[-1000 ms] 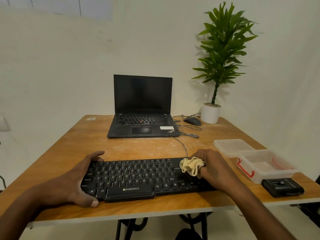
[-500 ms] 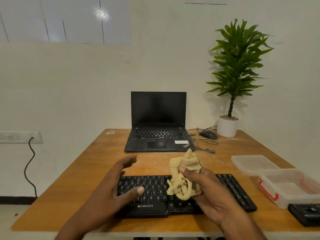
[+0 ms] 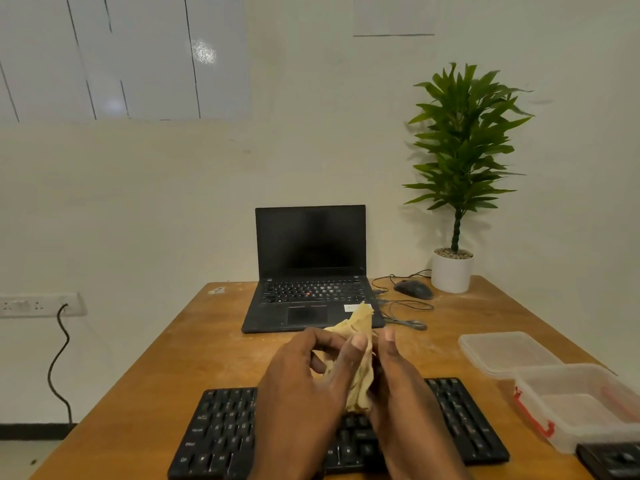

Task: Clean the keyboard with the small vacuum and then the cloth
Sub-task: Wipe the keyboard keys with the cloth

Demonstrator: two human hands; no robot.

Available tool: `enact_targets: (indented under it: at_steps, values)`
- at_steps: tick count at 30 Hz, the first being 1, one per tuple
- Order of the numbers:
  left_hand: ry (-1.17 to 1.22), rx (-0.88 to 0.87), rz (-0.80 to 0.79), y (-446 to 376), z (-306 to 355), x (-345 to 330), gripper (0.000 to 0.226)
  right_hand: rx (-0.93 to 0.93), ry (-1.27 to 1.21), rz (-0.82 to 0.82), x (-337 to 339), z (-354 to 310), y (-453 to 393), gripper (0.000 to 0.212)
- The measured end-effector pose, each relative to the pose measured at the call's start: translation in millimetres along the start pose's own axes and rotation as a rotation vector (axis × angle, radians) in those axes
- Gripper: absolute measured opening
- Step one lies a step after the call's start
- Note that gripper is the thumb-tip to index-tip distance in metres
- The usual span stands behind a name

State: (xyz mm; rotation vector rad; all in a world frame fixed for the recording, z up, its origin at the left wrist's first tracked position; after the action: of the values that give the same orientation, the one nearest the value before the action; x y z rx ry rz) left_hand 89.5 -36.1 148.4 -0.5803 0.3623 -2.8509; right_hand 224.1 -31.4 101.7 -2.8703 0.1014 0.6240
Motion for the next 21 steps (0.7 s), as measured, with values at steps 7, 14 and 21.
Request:
enact_targets:
  at_steps: [7, 14, 21]
  values:
    - [0.009, -0.019, 0.004, -13, 9, -11, 0.024, -0.009, 0.044, 0.129, 12, -2, 8, 0.018]
    - [0.291, -0.021, -0.214, -24, 26, -16, 0.034, -0.064, -0.352, 0.191, 21, -6, 0, 0.062]
    - [0.544, 0.017, -0.377, -34, 49, -16, 0.028, 0.006, -0.475, 0.127, 33, -12, -3, 0.07]
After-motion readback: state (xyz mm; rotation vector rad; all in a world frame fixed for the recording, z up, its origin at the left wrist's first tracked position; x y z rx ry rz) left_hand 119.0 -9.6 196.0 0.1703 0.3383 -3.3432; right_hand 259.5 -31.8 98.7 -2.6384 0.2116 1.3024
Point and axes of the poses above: each hand's wrist, its own y-axis away from the middle knuckle, its own x-axis out of the back of the hand, z = x × y, the point moved 9 cm from there along -y, towards the middle knuckle, and after that the axes turned 8 degrees about x, right-handed, at the moved point
